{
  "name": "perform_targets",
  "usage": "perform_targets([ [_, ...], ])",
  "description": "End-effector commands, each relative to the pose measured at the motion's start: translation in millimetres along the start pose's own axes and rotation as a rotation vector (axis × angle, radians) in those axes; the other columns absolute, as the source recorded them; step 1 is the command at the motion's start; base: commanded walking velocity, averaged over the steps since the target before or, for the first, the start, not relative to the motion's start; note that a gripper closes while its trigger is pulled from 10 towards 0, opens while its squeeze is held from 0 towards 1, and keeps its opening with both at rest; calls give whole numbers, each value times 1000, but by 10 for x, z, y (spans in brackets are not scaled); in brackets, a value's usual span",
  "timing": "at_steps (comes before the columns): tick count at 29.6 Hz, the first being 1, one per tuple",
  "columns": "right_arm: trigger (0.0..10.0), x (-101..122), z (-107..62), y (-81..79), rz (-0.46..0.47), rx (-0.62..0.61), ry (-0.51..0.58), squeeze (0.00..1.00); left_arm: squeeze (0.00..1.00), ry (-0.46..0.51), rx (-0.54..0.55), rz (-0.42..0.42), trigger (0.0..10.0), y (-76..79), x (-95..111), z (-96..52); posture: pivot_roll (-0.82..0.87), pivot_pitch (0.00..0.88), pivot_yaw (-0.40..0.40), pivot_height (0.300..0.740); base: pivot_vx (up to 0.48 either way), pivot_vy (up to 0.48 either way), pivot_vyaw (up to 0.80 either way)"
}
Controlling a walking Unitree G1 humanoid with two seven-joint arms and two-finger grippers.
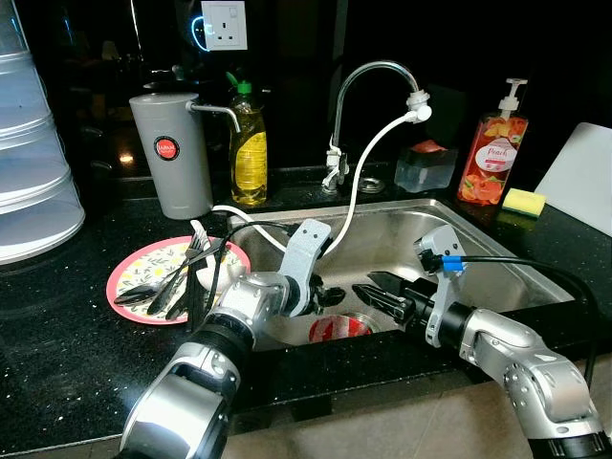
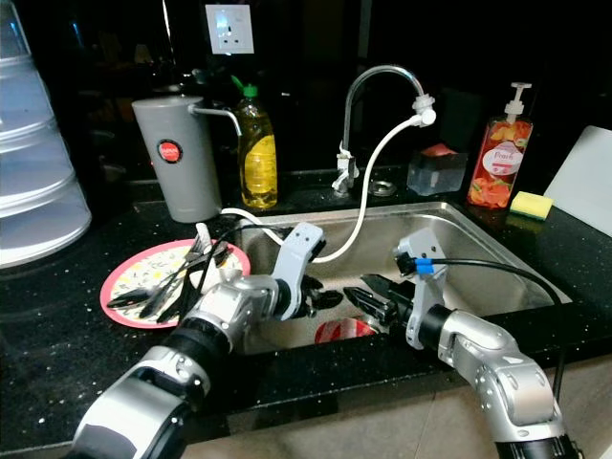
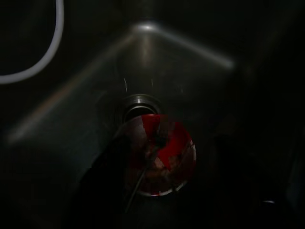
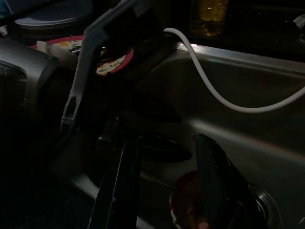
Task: Kitchen organization
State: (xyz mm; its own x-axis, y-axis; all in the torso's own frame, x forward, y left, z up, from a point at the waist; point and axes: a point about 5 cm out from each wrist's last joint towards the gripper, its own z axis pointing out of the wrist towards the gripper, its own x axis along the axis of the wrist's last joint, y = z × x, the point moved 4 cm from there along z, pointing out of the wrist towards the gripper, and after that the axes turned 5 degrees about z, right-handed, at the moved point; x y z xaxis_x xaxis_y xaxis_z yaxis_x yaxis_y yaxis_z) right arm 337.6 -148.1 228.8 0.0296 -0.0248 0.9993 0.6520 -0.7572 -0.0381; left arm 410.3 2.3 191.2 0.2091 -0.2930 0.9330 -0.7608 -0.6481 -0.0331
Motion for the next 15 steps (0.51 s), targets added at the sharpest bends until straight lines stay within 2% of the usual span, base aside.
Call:
perform_targets([
  [1, 10000, 10, -5, 12, -4, -4, -4, 0, 1000, 17, 15, -3, 10000, -40, 33, -37, -97, 42, -9, 740, 0, 0, 0],
  [2, 10000, 23, -6, 18, -7, -6, -1, 0, 0, 40, 21, 5, 10000, -48, 96, -56, -97, 41, -9, 740, 0, 0, 0],
  [3, 10000, 23, -6, 18, -7, -6, -1, 0, 0, 40, 21, 5, 10000, -48, 96, -56, -97, 41, -9, 740, 0, 0, 0],
  [5, 10000, 73, -6, 28, -18, -10, 13, 0, 0, 121, 65, 58, 10000, -102, 331, -150, -97, 39, -7, 740, 0, 0, 0],
  [6, 10000, 73, -6, 28, -18, -10, 13, 0, 0, 121, 65, 58, 10000, -102, 331, -150, -97, 39, -7, 740, 0, 0, 0],
  [9, 10000, 133, 13, 10, -36, 1, 27, 0, 0, 268, 156, 211, 10000, -176, 699, -410, -97, 37, -7, 740, 0, 0, 0],
  [11, 10000, 150, 23, 4, -44, 7, 31, 0, 0, 318, 183, 272, 10000, -194, 818, -548, -91, 35, -9, 740, 0, 0, 0],
  [13, 10000, 162, 34, 4, -47, 7, 34, 0, 0, 335, 198, 272, 10000, -225, 861, -623, -89, 33, -8, 740, 0, 0, 0],
  [15, 10000, 197, 58, 1, -49, 6, 46, 0, 0, 359, 234, 254, 10000, -312, 907, -761, -88, 32, -6, 740, 0, 0, 0],
])
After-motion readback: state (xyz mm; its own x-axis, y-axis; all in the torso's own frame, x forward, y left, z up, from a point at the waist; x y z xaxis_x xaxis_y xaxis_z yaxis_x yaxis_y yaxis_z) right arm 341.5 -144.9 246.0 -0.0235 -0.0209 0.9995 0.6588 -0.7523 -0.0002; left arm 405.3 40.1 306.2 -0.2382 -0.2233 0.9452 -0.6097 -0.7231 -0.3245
